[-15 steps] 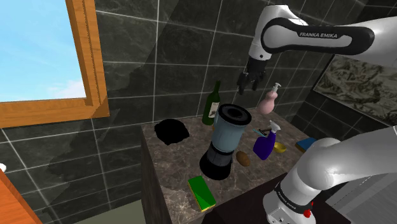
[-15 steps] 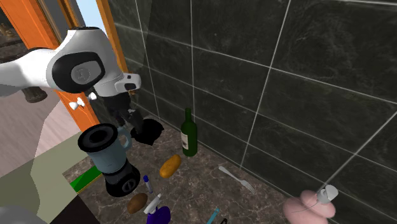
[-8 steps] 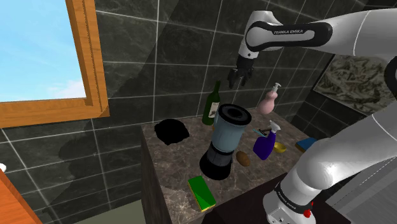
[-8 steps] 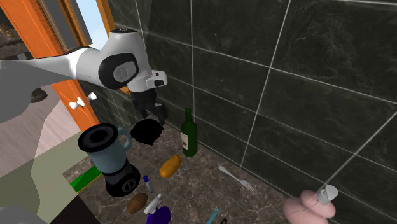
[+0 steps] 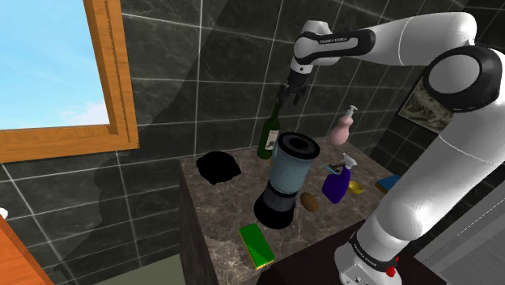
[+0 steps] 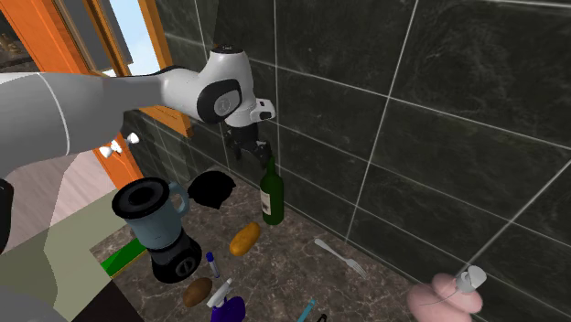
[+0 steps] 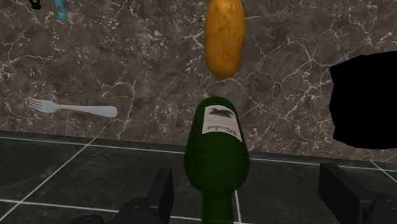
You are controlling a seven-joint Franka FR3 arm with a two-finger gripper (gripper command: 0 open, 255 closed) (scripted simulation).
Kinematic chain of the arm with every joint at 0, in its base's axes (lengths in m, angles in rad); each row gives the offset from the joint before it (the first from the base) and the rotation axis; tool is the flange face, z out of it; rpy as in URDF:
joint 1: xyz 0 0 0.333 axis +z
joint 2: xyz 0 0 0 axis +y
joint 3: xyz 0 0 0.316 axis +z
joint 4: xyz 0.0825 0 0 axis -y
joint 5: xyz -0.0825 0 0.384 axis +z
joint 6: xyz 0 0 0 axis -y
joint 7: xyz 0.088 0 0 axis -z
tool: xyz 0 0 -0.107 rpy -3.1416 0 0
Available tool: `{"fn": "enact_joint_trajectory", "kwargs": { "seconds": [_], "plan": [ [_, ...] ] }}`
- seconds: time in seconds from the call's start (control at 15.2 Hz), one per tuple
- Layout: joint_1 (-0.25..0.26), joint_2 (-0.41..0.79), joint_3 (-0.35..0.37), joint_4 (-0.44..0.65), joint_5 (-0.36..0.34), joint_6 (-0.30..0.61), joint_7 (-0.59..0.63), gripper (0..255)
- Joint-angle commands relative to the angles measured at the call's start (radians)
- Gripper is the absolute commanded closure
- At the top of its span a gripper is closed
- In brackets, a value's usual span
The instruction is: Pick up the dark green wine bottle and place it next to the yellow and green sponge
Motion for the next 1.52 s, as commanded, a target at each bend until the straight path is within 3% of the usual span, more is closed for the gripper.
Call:
{"fn": "enact_joint_trajectory", "kwargs": {
  "seconds": [0.0,0.26,0.79,1.25,1.32,1.45],
  "plan": [
    [-0.008,0.071,-0.009,0.066,0.025,0.012,-0.026,0],
    [-0.030,0.220,-0.018,0.227,0.076,0.010,-0.073,0],
    [-0.031,0.248,-0.015,0.164,0.083,0.101,-0.077,0],
    [-0.031,0.248,-0.015,0.165,0.083,0.101,-0.077,0],
    [-0.031,0.248,-0.015,0.165,0.083,0.101,-0.077,255],
    [-0.031,0.248,-0.015,0.165,0.083,0.101,-0.077,255]
  ]
}}
